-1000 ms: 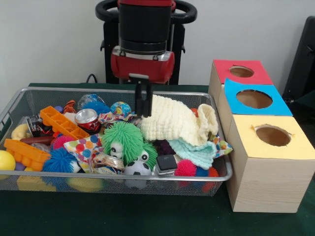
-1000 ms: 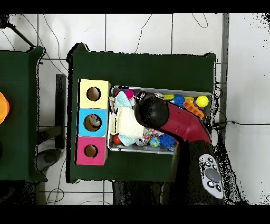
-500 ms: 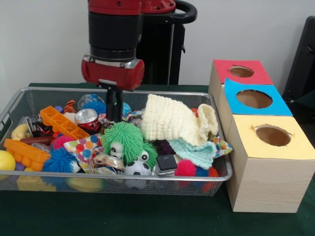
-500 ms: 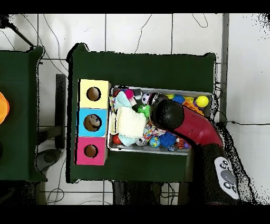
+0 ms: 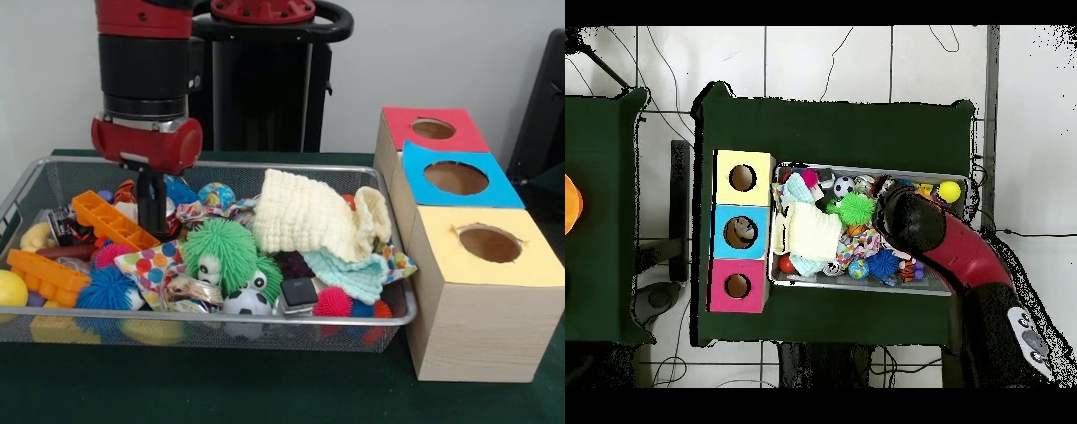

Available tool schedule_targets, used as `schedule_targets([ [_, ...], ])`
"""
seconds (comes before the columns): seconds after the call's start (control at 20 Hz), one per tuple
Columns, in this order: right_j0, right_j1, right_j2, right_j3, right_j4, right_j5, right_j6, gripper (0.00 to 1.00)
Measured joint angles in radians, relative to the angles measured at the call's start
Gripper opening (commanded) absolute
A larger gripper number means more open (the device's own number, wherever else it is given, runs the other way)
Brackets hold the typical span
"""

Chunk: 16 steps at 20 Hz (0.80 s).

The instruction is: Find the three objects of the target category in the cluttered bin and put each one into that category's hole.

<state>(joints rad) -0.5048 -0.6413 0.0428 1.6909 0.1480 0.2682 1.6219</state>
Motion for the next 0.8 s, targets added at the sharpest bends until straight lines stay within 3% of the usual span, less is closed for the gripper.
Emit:
schedule_targets([
  [0.25, -0.033, 0.009, 0.022, 0.028, 0.0, -0.052, 0.0, 0.0],
  [0.8, -0.033, 0.036, 0.056, 0.03, -0.037, -0.057, 0.0, 0.0],
])
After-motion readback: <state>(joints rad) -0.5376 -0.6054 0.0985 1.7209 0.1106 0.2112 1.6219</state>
